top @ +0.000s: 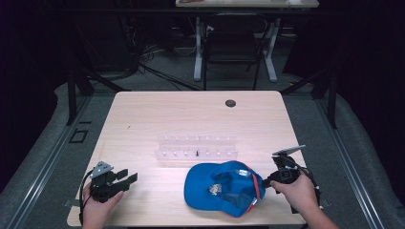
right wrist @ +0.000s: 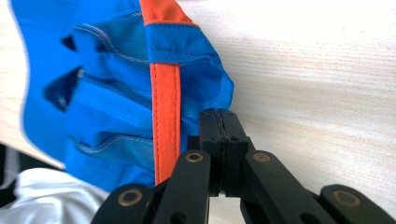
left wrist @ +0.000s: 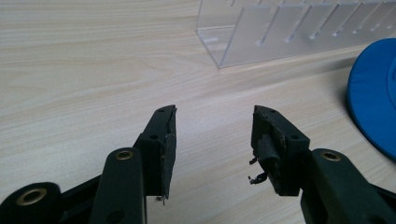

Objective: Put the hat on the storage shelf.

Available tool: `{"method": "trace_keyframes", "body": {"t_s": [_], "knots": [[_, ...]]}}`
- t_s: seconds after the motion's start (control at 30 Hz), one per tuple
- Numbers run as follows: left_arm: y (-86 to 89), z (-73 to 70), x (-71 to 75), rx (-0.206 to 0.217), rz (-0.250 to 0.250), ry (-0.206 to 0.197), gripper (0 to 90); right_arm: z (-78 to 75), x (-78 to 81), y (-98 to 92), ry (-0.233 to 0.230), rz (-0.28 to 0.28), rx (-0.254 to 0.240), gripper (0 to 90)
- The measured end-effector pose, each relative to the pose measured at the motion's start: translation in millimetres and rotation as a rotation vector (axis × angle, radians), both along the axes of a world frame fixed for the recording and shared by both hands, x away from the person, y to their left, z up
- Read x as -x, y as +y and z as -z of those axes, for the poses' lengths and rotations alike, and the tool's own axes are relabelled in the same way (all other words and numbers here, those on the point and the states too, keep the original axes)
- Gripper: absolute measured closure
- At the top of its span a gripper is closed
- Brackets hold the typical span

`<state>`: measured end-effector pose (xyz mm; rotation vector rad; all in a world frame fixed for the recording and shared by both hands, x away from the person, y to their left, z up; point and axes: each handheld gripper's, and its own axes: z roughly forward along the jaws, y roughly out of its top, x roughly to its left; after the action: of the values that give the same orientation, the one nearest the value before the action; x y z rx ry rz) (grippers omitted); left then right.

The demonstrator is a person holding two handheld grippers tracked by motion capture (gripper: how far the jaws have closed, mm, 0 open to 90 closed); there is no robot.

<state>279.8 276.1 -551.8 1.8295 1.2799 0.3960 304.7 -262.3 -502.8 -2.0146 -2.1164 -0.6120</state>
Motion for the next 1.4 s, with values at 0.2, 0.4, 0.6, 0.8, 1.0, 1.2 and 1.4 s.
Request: {"method": "trace_keyframes", "body": {"t_s": [0.2, 0.4, 0.6, 0.8, 1.0, 1.2, 1.4], "knots": [[-0.5, 0.1, 0.0, -0.003, 0.002, -0.001, 50.7, -13.4, -4.7, -12.5, 0.02, 0.0, -0.104, 90.0], [-0.7, 0.6, 0.0, -0.002, 0.004, 0.001, 50.6, -19.8, -6.5, -17.6, 0.034, 0.001, -0.169, 90.0], [-0.7, 0.9, -0.2, -0.001, 0.004, 0.001, 50.6, -23.8, -7.7, -18.7, 0.028, 0.014, -0.231, 90.0], [-0.7, 1.1, 0.1, -0.001, 0.004, 0.001, 50.7, -32.8, -9.0, -18.9, 0.035, 0.004, -0.301, 90.0], [-0.4, 0.9, 0.3, -0.001, 0.001, 0.0, 50.6, -42.6, -8.9, -18.1, 0.023, 0.0, -0.359, 90.0], [0.3, 0.3, 0.3, -0.003, 0.003, 0.005, 50.7, -56.4, -9.7, -19.9, 0.002, -0.006, -0.46, 90.0], [-0.4, 0.5, 0.4, 0.0, 0.001, -0.001, 50.9, -66.6, -9.1, -17.0, -0.027, -0.018, -0.534, 90.0]]}}
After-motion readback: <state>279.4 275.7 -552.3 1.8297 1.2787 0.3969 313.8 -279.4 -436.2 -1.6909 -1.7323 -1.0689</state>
